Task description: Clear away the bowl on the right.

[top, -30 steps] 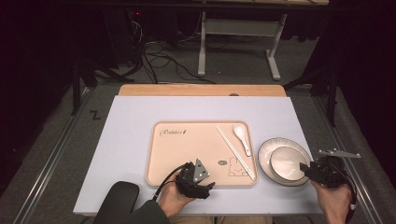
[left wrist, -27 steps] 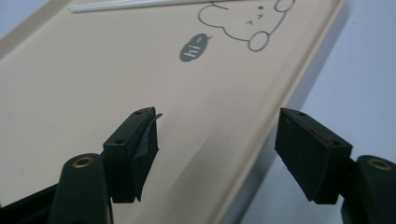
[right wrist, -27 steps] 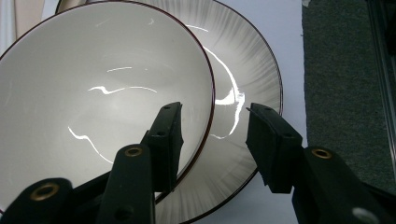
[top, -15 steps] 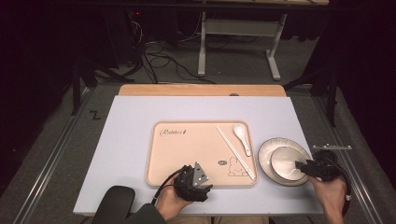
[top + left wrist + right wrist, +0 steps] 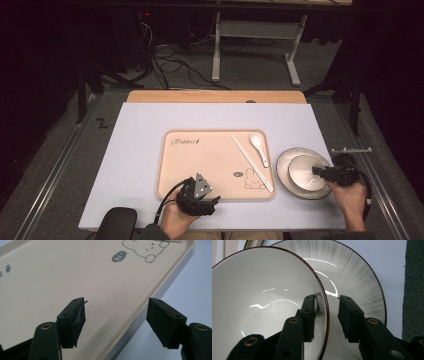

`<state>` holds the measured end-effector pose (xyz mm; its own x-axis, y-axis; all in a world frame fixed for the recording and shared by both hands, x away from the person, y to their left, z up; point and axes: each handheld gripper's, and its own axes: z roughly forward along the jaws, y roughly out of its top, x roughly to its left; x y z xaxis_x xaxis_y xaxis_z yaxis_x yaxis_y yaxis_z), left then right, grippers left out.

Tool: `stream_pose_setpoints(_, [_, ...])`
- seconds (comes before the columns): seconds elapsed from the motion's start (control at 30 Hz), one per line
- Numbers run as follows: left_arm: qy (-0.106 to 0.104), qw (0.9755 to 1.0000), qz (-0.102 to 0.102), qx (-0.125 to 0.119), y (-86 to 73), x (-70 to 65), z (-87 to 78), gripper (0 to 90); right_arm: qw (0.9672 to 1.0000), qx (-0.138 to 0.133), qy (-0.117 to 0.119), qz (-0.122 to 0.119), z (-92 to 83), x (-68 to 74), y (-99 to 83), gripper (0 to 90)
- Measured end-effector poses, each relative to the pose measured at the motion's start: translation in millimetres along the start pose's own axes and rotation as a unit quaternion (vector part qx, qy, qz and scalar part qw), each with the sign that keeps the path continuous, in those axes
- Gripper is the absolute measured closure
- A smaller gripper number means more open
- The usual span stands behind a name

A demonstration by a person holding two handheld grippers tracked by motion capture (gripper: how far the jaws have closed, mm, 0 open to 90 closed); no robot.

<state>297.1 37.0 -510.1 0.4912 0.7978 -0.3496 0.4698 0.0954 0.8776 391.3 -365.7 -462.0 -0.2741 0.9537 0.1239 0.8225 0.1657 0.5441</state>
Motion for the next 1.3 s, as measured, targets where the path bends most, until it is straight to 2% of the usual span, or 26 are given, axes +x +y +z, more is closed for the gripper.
stream_pose_setpoints(0.1, [0.004,1.0,-0.008,-0.002,0.3,2.0,-0.6,32.0,0.9999,0.004,-0.004,-0.013,0.8,2.6,2.9,74.2])
stream_pose_setpoints(0.2, [0.011,0.9999,-0.01,-0.004,2.7,5.9,-2.4,32.0,0.9999,0.008,0.004,-0.015,1.5,3.5,5.0,79.2])
stream_pose_setpoints(0.37, [0.023,0.9992,-0.029,-0.012,5.2,12.9,-5.4,32.3,0.9998,0.008,0.009,-0.014,3.2,2.8,8.1,80.6])
stream_pose_setpoints(0.47, [0.035,0.9989,-0.027,-0.016,5.8,17.0,-7.9,32.5,0.9998,0.003,0.015,-0.009,3.6,0.1,8.6,82.1])
stream_pose_setpoints(0.53, [0.04,0.9985,-0.033,-0.02,8.6,21.0,-10.5,33.1,0.9998,-0.001,0.018,-0.007,3.7,0.3,8.8,83.0])
stream_pose_setpoints(0.63, [0.045,0.9975,-0.047,-0.028,12.1,26.7,-11.9,33.4,0.9996,0.001,0.029,-0.004,5.0,0.1,9.7,83.7])
stream_pose_setpoints(0.77, [0.047,0.9968,-0.058,-0.028,14.5,30.6,-11.1,33.5,0.9995,0.003,0.03,-0.004,5.1,-0.4,10.7,83.9])
stream_pose_setpoints(0.97, [0.05,0.9966,-0.06,-0.028,15.3,32.4,-10.1,33.5,0.9995,0.003,0.031,-0.004,4.7,-0.9,10.8,84.2])
stream_pose_setpoints(1.3, [0.045,0.997,-0.054,-0.031,15.0,31.0,-13.3,33.7,0.9993,-0.016,0.034,0.002,-2.5,-1.5,9.4,83.8])
